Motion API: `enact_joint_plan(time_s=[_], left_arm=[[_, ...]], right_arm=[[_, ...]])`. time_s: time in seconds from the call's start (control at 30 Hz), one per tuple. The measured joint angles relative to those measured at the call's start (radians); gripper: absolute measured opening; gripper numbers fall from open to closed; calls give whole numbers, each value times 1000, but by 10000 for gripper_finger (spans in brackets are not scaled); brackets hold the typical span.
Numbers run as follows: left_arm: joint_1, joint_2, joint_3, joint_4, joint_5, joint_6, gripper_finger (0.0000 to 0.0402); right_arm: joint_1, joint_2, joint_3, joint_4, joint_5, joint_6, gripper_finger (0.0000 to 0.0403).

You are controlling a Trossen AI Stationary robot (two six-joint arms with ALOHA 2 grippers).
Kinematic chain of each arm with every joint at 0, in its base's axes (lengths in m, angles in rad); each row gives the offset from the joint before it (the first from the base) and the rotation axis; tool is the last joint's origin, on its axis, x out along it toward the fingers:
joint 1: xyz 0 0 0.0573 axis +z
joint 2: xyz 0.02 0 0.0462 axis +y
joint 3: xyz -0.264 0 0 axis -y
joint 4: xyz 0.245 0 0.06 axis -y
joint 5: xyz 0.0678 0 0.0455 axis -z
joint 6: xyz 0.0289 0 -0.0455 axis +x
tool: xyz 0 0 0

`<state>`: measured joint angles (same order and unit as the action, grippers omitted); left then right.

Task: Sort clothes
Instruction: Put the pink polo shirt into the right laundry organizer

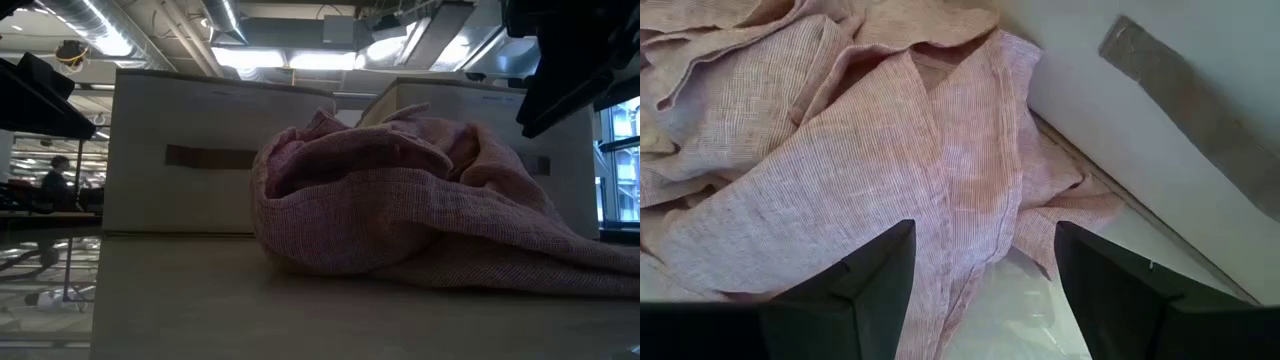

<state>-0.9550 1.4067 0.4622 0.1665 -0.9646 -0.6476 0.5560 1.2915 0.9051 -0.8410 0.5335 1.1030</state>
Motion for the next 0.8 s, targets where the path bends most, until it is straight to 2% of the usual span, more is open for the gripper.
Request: enact_joint_plan(time_s=[0.63,0.8], left_arm=[[0,0,0,-3,0,0,127],[0,0,0,-3,0,0,127]], right_arm=[[0,98,0,-3,-20,16,240],[-4,127,0,1,57,70,240]])
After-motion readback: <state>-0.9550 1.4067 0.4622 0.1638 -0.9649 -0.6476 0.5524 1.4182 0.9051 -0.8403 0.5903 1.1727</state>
